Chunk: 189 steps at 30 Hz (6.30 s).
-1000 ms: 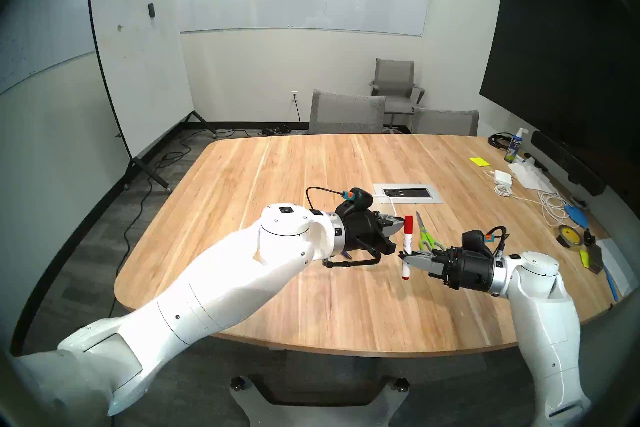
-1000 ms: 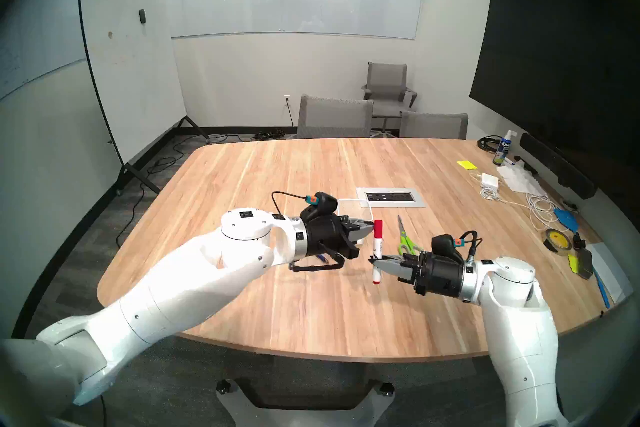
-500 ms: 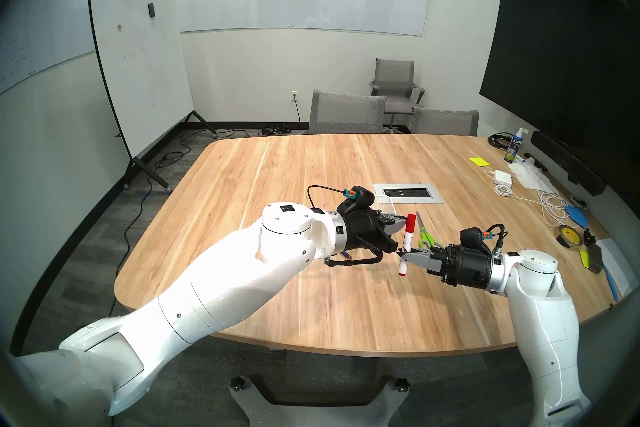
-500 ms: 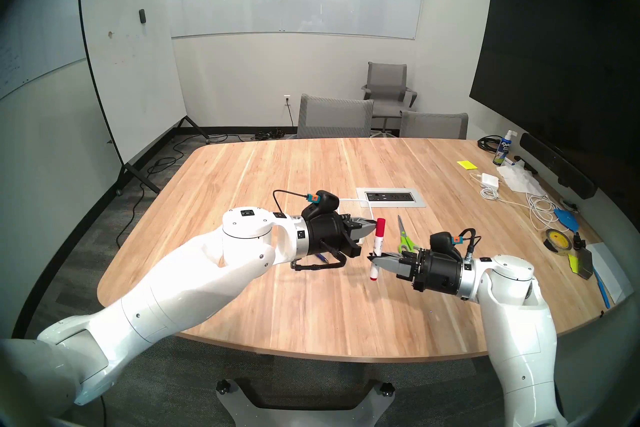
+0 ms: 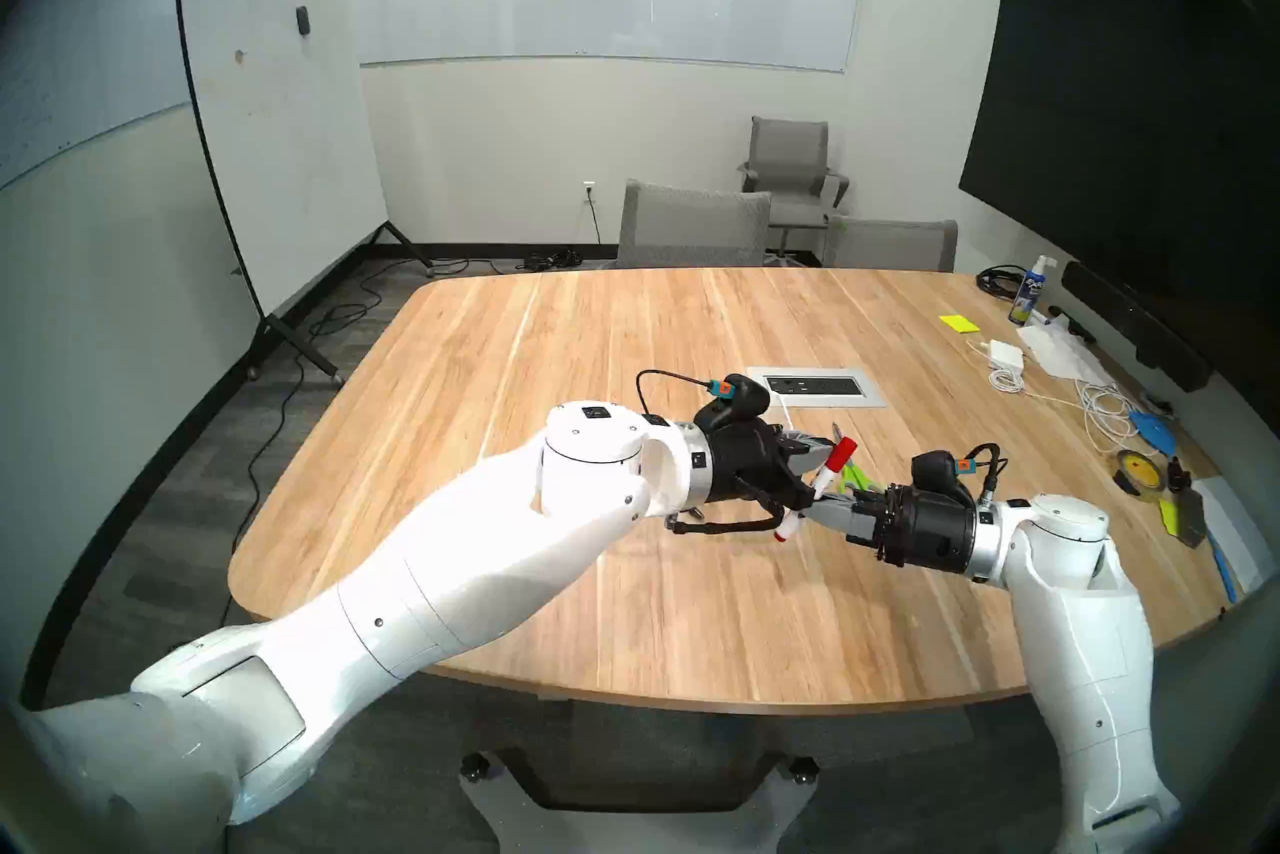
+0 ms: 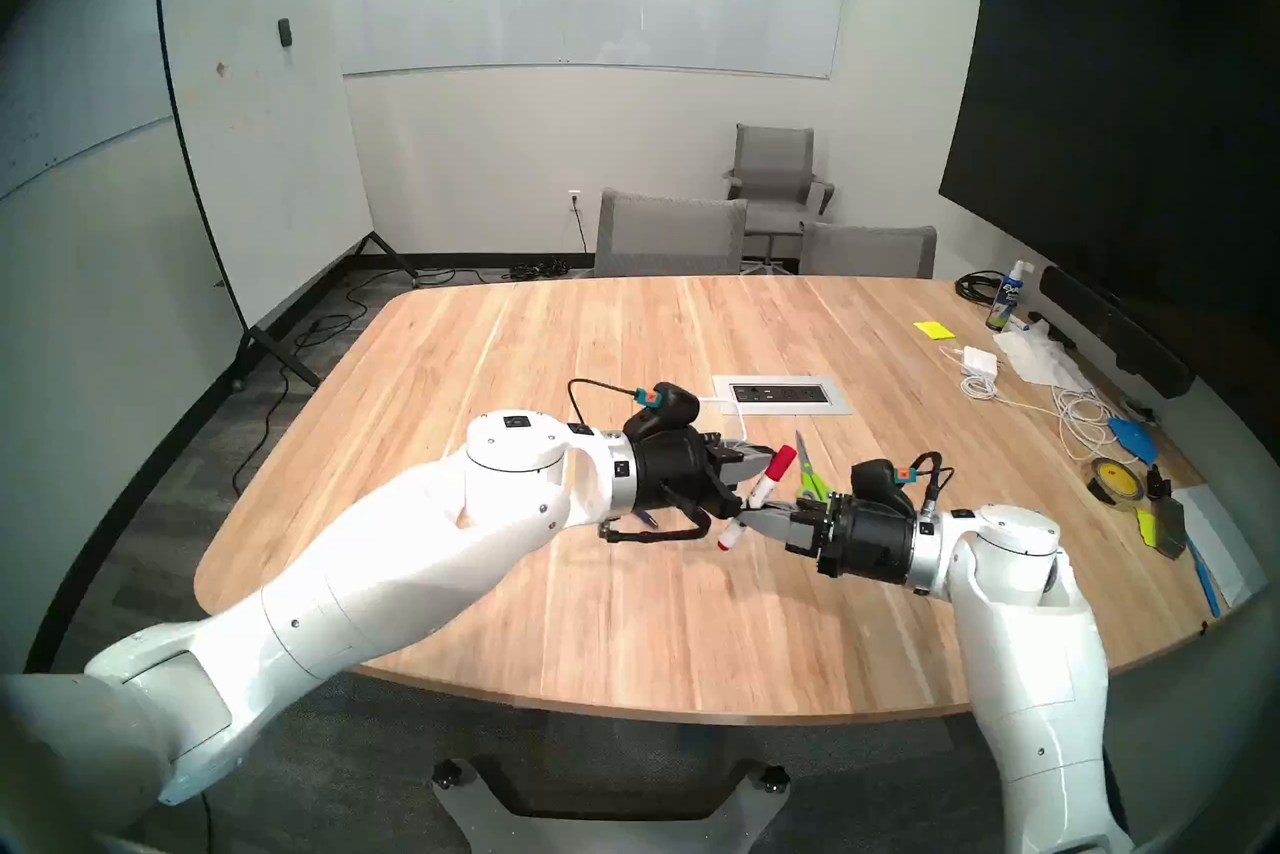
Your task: Place the pen, the marker, and the scissors into the pen holder
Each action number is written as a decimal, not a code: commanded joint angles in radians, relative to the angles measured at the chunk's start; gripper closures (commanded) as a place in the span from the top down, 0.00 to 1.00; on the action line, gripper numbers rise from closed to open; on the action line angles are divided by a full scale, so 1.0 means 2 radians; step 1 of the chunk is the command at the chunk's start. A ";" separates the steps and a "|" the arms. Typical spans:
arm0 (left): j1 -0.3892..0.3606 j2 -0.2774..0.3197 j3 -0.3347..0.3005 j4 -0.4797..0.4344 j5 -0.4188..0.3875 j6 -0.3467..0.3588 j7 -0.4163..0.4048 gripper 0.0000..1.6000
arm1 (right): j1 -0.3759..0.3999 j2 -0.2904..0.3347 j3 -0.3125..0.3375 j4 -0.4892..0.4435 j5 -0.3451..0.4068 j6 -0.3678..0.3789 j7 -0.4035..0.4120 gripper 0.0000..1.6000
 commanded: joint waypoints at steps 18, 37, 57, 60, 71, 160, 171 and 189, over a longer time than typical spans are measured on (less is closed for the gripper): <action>0.021 0.027 -0.019 -0.048 0.000 -0.017 0.023 0.00 | 0.013 0.004 0.006 0.001 -0.004 -0.019 -0.001 0.00; 0.019 0.073 -0.009 -0.078 0.019 -0.027 -0.036 0.79 | 0.017 0.015 0.012 0.013 -0.009 -0.029 0.010 0.00; 0.005 0.061 0.004 -0.058 0.035 -0.030 -0.074 0.85 | 0.004 0.038 0.007 0.007 -0.019 -0.041 0.051 0.00; 0.001 0.057 0.007 -0.053 0.037 -0.032 -0.082 0.82 | 0.002 0.041 0.002 0.005 -0.023 -0.046 0.053 0.00; -0.012 0.038 0.017 -0.034 0.042 -0.027 -0.093 0.77 | 0.001 0.044 -0.004 0.005 -0.022 -0.052 0.061 0.00; -0.029 0.006 0.042 0.021 0.048 -0.023 -0.118 0.00 | -0.027 0.083 -0.015 -0.005 0.031 -0.063 0.088 1.00; -0.019 0.016 0.031 -0.003 0.044 -0.016 -0.085 0.00 | -0.026 0.083 -0.014 -0.004 0.031 -0.065 0.079 1.00; 0.000 0.032 0.011 -0.044 0.051 -0.005 -0.006 0.00 | -0.019 0.081 -0.012 0.008 0.028 -0.065 0.073 1.00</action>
